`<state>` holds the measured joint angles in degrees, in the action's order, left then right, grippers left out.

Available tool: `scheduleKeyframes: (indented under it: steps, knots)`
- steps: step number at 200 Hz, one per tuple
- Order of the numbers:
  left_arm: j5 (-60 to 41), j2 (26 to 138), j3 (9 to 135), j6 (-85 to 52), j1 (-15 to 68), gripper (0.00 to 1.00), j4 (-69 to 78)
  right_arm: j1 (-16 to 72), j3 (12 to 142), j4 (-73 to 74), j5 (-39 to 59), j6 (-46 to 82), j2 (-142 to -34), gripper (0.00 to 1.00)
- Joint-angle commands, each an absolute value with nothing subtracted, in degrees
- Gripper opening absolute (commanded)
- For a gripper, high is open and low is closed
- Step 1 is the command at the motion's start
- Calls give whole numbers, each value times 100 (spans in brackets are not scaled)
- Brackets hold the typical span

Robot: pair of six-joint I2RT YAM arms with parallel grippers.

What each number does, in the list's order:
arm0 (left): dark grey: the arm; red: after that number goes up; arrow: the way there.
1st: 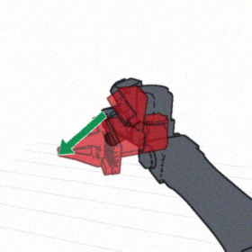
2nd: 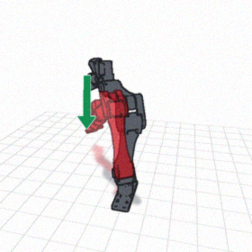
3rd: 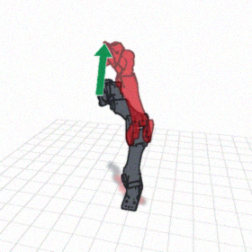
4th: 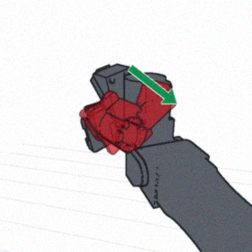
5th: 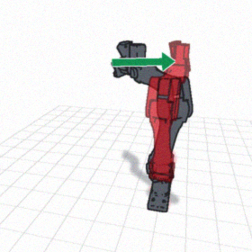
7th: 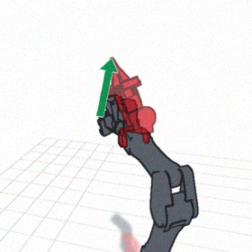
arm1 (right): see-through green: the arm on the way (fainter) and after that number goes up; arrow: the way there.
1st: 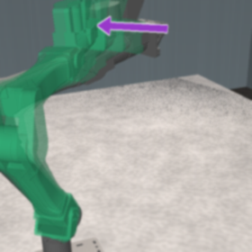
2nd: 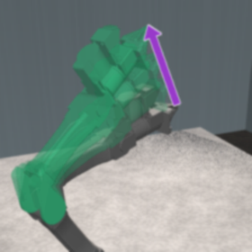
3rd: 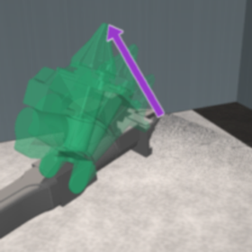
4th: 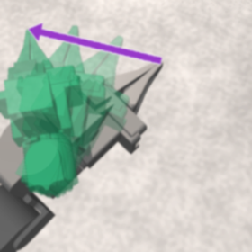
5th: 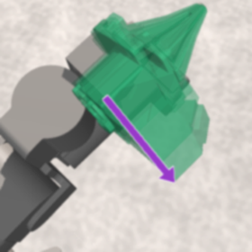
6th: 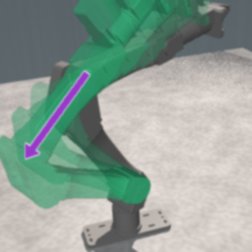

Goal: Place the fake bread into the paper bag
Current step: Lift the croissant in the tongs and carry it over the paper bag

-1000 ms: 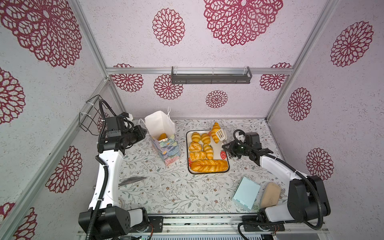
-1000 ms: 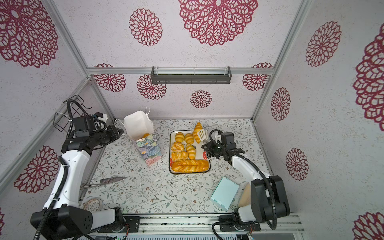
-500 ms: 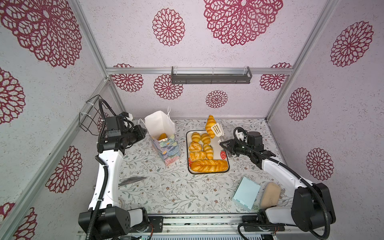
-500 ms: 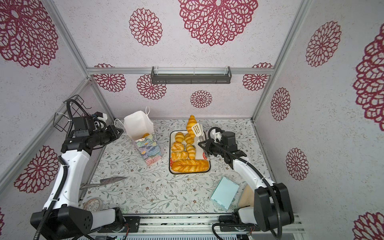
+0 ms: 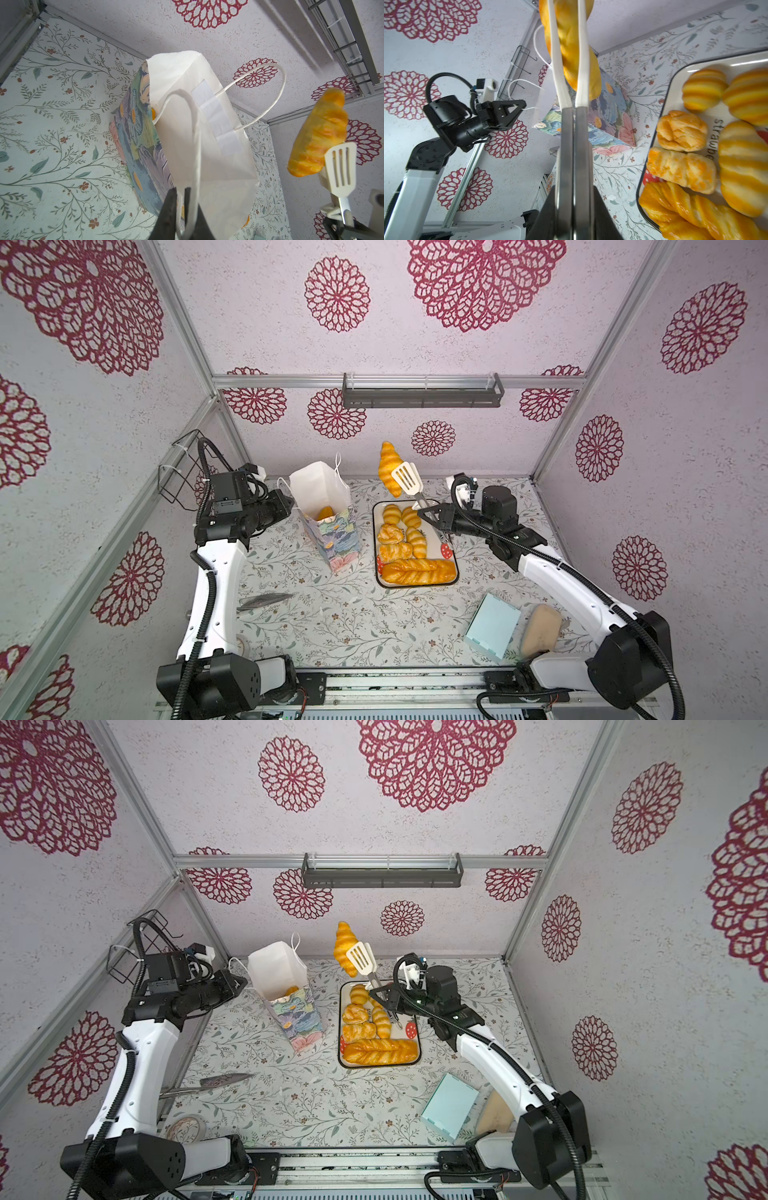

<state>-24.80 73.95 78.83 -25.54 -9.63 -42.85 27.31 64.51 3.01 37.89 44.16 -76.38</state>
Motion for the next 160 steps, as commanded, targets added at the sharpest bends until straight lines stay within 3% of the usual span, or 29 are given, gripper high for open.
scheduleKeyframes:
  steps: [1,160]
  knots:
    - [-2474,7392,8077,-2523,-916,13,-4350,2927,6987,478,3832,4029,-7661,23]
    - [-2452,7356,8107,-2454,-915,13,-4415,4116,8721,-58,3691,3639,-8859,24]
